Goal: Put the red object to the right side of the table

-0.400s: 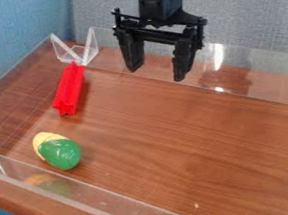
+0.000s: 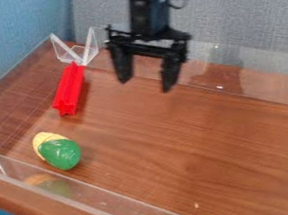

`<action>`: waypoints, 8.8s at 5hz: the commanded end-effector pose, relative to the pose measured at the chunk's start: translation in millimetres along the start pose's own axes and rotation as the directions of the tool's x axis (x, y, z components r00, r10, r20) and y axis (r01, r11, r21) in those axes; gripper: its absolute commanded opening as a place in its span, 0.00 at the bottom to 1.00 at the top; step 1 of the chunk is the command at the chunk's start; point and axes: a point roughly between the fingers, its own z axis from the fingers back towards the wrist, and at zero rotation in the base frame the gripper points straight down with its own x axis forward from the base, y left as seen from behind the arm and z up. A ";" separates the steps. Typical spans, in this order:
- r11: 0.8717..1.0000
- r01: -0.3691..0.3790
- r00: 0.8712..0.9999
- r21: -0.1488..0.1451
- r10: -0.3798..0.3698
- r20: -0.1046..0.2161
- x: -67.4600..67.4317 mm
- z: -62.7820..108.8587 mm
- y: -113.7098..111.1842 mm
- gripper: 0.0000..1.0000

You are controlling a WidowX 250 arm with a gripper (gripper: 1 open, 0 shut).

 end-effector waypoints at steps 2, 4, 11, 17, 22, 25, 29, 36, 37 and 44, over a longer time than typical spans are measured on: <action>0.990 -0.143 0.986 -0.012 0.144 0.084 2.5 15.5 86.9 1.00; 0.977 -0.214 0.973 -0.021 0.215 0.085 21.0 -26.6 113.9 1.00; 0.928 -0.364 0.925 -0.079 0.370 0.088 58.9 -34.4 126.5 1.00; 0.837 -0.537 0.836 -0.101 0.544 0.068 81.4 -77.1 99.9 1.00; 0.785 -0.608 0.785 -0.117 0.617 0.057 62.8 -86.1 96.5 0.00; 0.787 -0.598 0.788 -0.150 0.612 0.066 45.3 -69.6 71.1 0.00; 0.733 -0.652 0.735 -0.194 0.674 0.076 20.7 -55.2 77.7 0.00; 0.808 -0.527 0.808 -0.262 0.572 0.139 11.0 -1.3 65.0 0.00; 0.816 -0.499 0.815 -0.291 0.557 0.163 11.0 17.8 59.1 0.00; 0.966 0.038 0.986 -0.254 0.005 0.166 -29.7 -2.1 -168.6 0.00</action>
